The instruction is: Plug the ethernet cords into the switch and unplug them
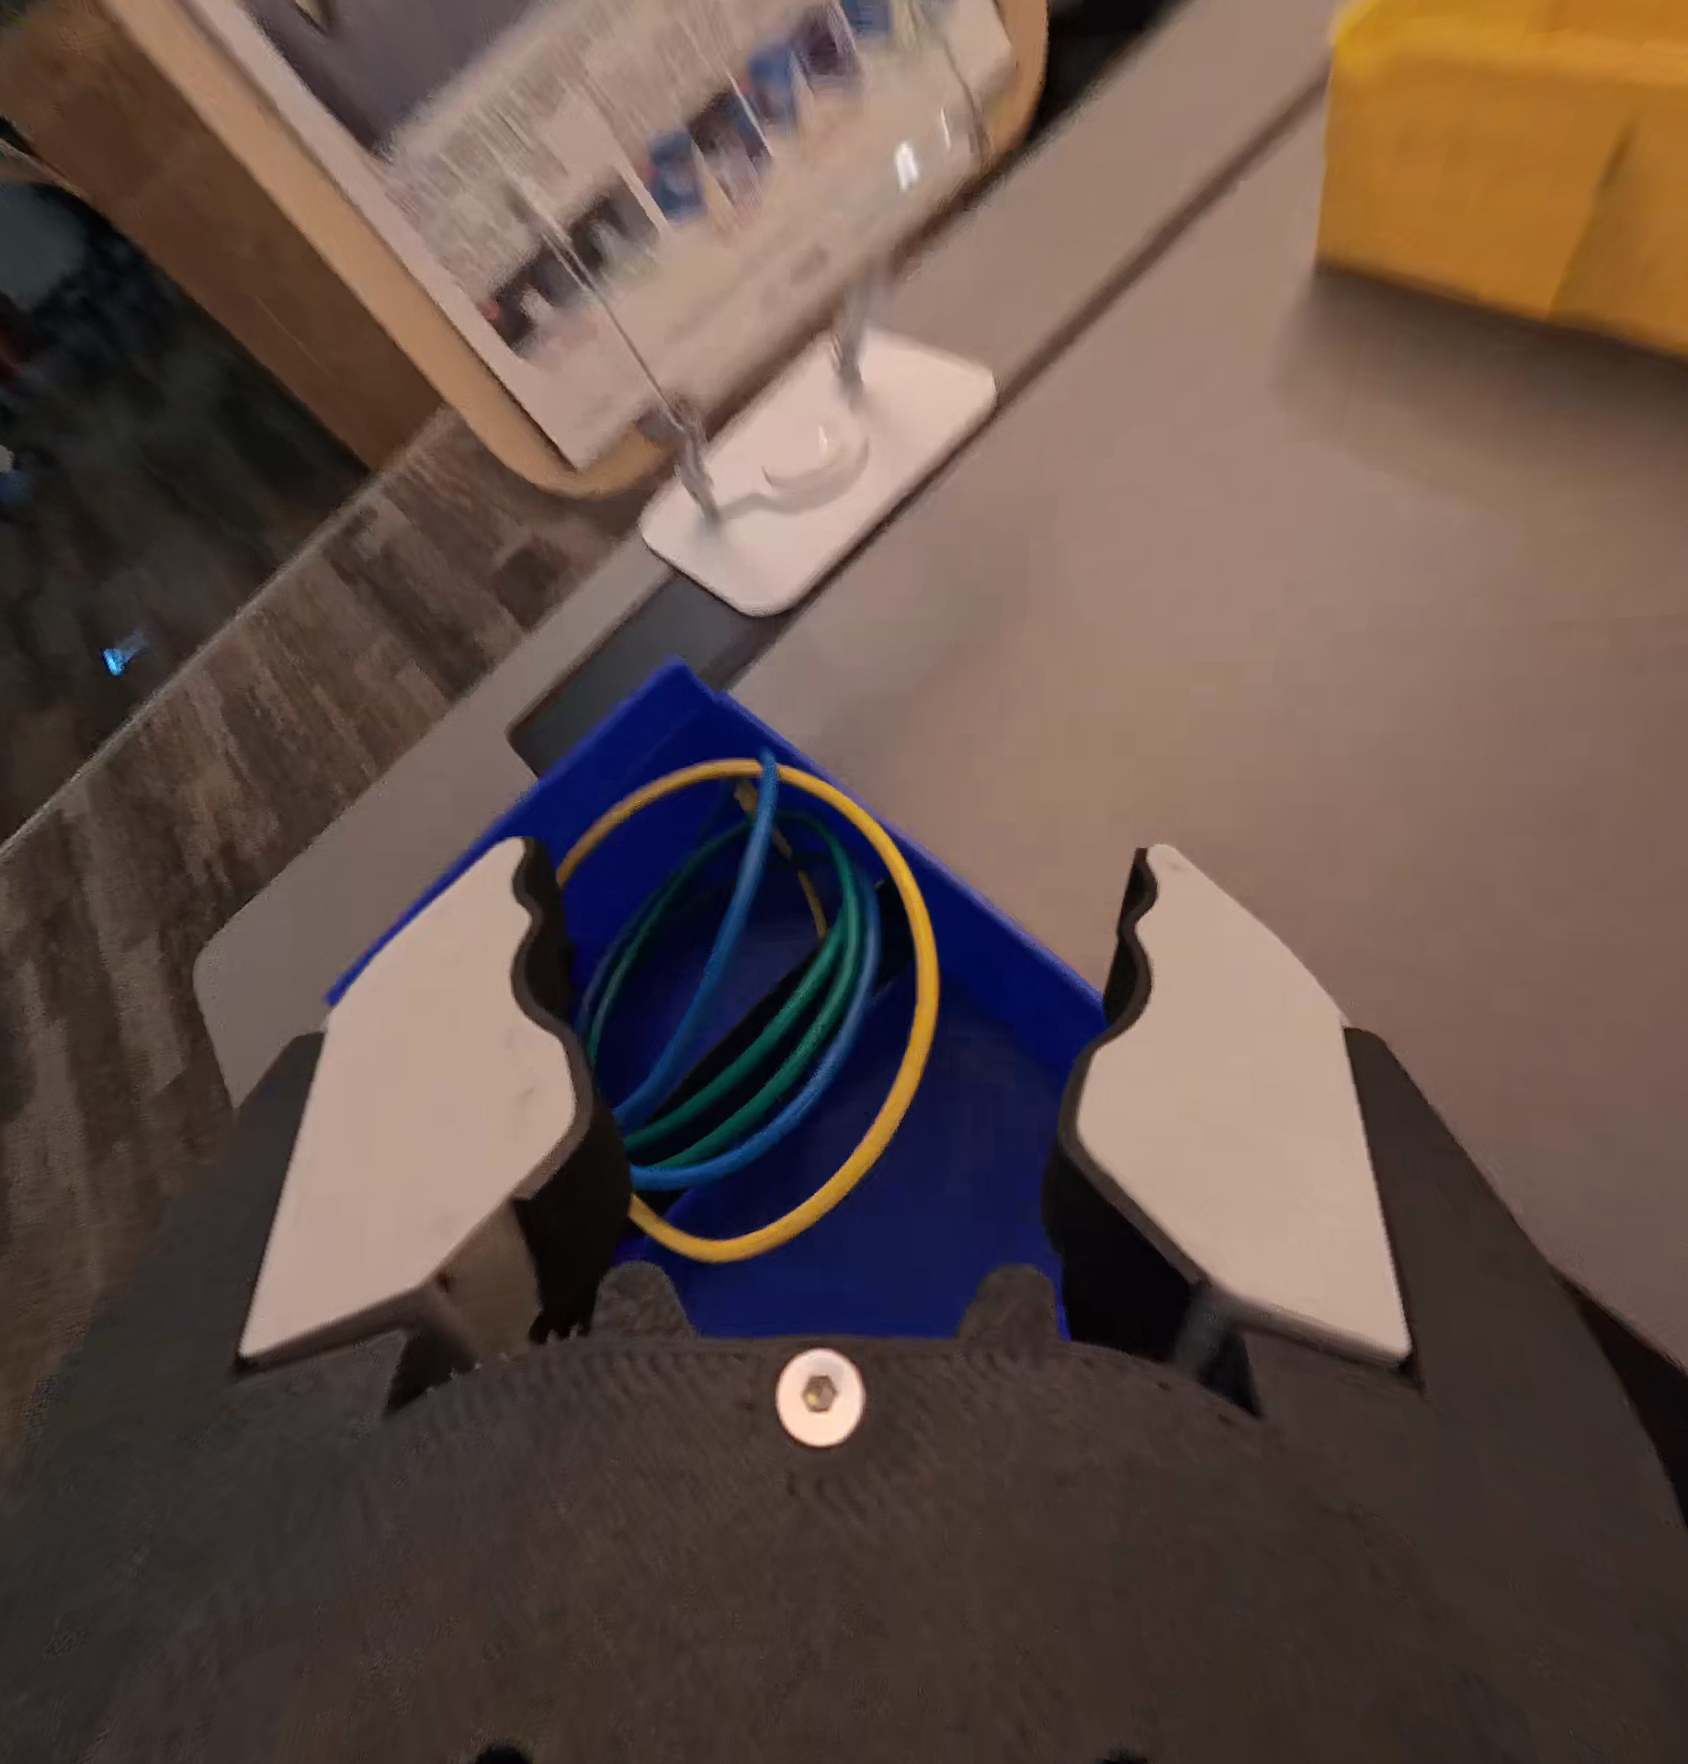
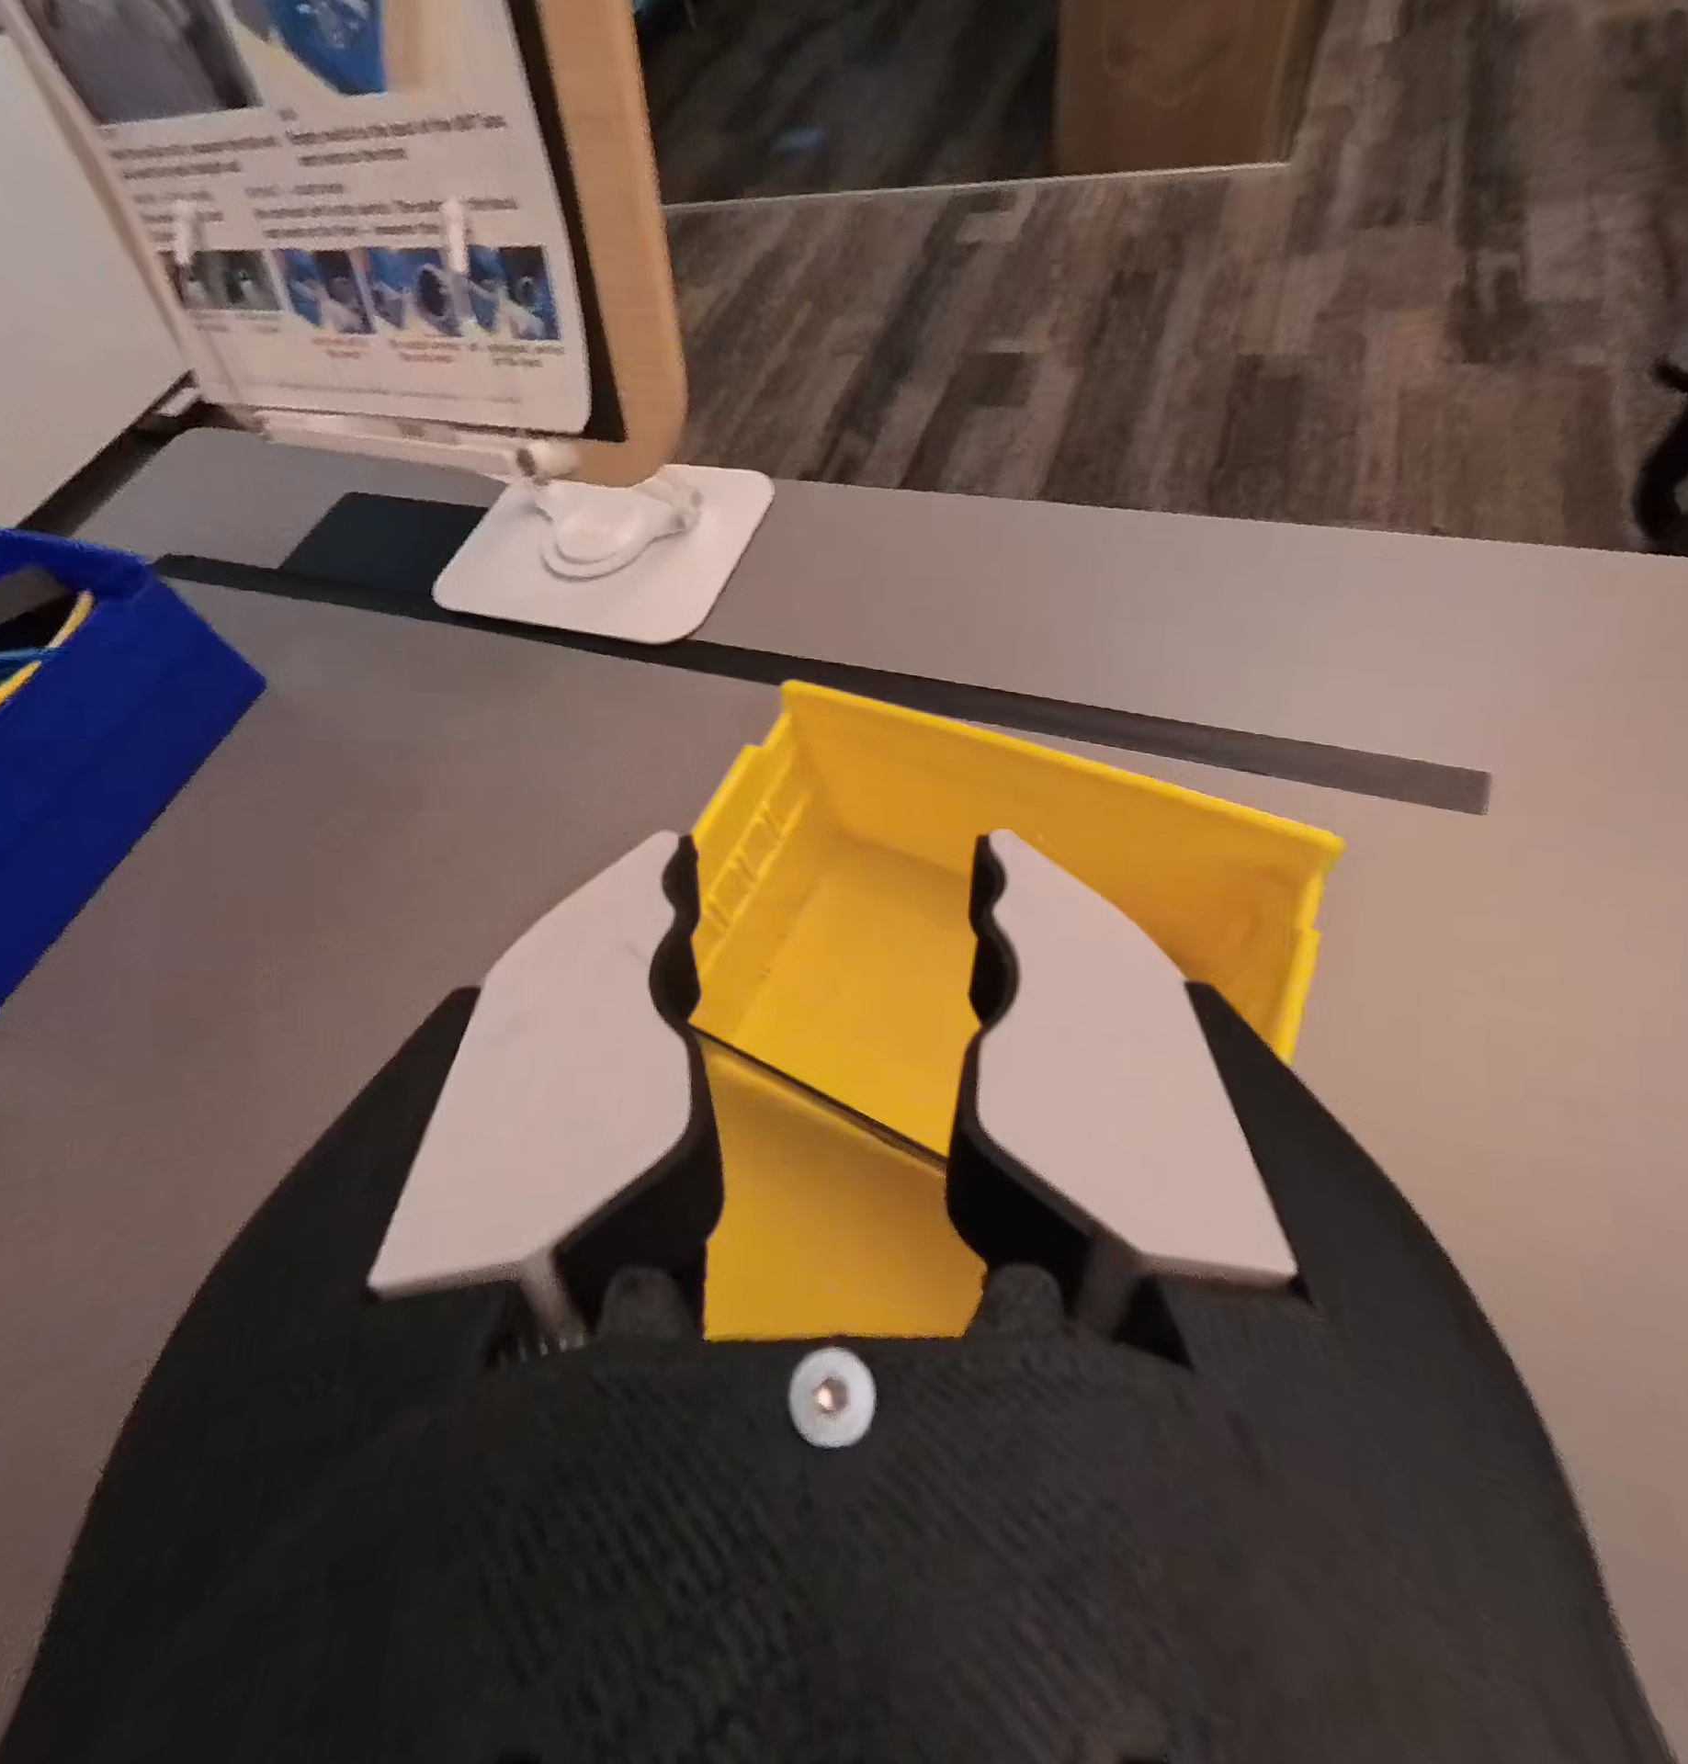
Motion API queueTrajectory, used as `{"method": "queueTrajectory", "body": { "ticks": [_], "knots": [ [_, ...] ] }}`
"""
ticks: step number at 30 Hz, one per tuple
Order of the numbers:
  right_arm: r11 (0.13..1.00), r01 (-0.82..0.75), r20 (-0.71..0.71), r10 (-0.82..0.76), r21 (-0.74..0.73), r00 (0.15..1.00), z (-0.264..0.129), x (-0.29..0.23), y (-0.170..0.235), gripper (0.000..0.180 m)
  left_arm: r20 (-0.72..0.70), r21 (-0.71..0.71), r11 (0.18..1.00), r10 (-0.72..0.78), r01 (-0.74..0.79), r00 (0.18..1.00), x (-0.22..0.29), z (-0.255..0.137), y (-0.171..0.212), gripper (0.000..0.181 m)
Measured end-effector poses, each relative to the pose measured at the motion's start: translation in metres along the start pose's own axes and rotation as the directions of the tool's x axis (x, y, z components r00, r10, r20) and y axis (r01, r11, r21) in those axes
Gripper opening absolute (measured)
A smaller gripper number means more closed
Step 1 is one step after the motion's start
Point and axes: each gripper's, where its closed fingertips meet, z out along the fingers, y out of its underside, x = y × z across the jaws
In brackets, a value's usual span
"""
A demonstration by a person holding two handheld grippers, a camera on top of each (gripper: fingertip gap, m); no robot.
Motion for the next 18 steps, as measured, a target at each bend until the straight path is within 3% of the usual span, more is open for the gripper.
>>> {"method": "queueTrajectory", "body": {
  "ticks": [3,8,14,18],
  "knots": [
    [0.999,-0.016,0.077,0.02,-0.052,0.997,0.018,-0.005,0.008,0.056,0.016,-0.244,0.964,0.114,-0.107,0.993,0.007,0.032,0.025,0.109],
    [0.997,-0.061,0.144,0.067,-0.042,0.987,0.023,-0.01,0.007,0.054,0.01,-0.495,0.867,0.078,-0.062,0.997,-0.006,0.063,0.076,0.094],
    [0.996,-0.085,0.216,0.087,-0.019,0.972,0.02,-0.02,0.003,0.052,-0.08,-0.581,0.807,0.073,-0.106,0.994,-0.004,0.071,0.112,0.076],
    [0.996,-0.084,0.229,0.085,-0.012,0.97,0.019,-0.025,0.0,0.05,-0.122,-0.645,0.741,0.145,-0.19,0.982,0.0,0.071,0.116,0.044]
  ]
}}
